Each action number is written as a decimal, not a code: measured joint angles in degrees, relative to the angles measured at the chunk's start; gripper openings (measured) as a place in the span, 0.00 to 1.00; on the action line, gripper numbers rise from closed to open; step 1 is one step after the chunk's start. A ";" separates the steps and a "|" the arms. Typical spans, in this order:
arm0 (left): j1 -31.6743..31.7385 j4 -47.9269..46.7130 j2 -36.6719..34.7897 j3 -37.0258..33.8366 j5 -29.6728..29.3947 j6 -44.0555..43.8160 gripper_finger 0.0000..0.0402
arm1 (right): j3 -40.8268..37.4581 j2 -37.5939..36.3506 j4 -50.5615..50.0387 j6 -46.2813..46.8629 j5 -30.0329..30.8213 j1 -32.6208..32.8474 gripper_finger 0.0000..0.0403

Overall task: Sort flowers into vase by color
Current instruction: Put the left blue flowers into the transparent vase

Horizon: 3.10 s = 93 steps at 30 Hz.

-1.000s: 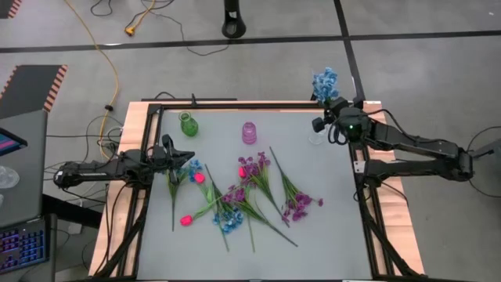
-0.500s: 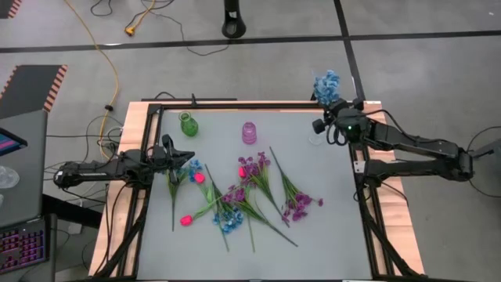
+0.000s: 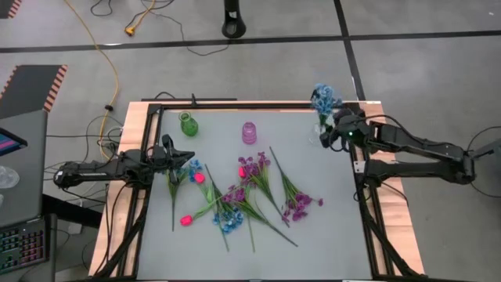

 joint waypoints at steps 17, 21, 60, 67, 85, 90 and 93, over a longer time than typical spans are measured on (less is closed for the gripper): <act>-0.01 0.52 0.00 0.01 0.00 -0.18 0.00 | 0.02 -2.35 -6.20 9.43 -28.71 1.43 0.55; 0.00 1.99 0.00 0.01 0.09 -1.68 0.00 | 0.02 -2.40 -6.02 9.36 -28.73 3.57 0.55; 0.00 -50.65 18.77 24.29 25.55 -55.16 0.34 | 0.02 6.79 -1.23 10.84 -28.25 14.64 0.55; -0.01 -55.29 29.57 27.06 29.00 -64.95 0.34 | 0.02 12.27 -0.97 10.84 -28.25 14.62 0.55; -0.02 -54.85 54.97 27.06 34.41 -74.53 0.34 | 0.02 17.44 2.24 10.67 -28.73 14.60 0.55; -0.02 -55.00 60.90 27.06 35.13 -74.24 0.34 | 0.02 17.42 2.24 10.69 -28.73 14.60 0.55; -0.02 -55.05 63.67 27.06 34.81 -74.24 0.34 | 0.02 17.42 2.24 10.69 -28.73 14.60 0.55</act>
